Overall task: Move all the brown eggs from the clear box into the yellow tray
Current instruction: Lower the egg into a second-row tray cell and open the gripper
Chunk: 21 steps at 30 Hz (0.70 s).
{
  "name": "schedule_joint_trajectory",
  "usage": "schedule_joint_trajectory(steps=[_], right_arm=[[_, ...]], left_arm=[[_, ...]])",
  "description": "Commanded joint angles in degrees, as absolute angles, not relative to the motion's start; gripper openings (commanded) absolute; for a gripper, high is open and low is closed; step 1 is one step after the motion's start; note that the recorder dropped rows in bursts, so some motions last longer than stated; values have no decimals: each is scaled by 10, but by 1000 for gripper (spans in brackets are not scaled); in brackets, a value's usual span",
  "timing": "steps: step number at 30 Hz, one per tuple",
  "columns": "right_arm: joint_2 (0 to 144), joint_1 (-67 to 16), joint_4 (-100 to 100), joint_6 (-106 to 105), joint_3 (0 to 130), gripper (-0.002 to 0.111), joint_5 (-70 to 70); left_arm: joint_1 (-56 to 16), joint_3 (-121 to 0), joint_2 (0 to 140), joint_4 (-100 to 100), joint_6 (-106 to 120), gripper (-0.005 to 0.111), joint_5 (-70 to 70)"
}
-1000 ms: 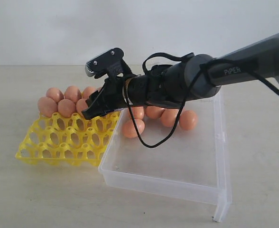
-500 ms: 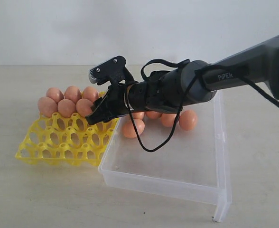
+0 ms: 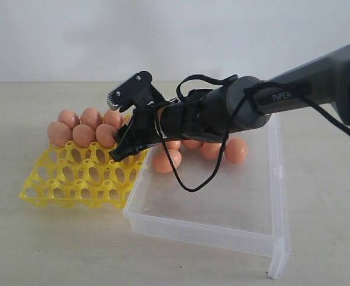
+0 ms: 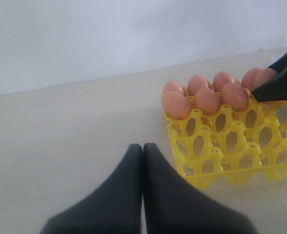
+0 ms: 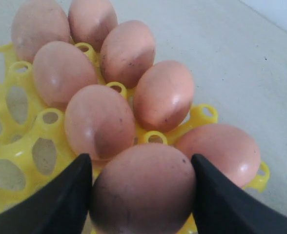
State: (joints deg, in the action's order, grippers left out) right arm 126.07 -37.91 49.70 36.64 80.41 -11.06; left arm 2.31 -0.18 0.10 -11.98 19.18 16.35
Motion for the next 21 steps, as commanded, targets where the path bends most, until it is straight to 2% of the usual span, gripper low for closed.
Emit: schedule_joint_trajectory(steps=[1, 5, 6, 21], right_arm=[[1265, -377, 494, 354, 807, 7, -107], [1265, -377, 494, 354, 807, 49, -109], [1265, -377, 494, 354, 807, 54, -109], [1250, -377, 491, 361, 807, 54, -91]], left_arm=[[21, 0, 0, -121, 186, -4, 162], [21, 0, 0, -121, 186, -4, 162], [21, 0, 0, -121, 186, -4, 162], [21, 0, 0, -121, 186, -4, 162]])
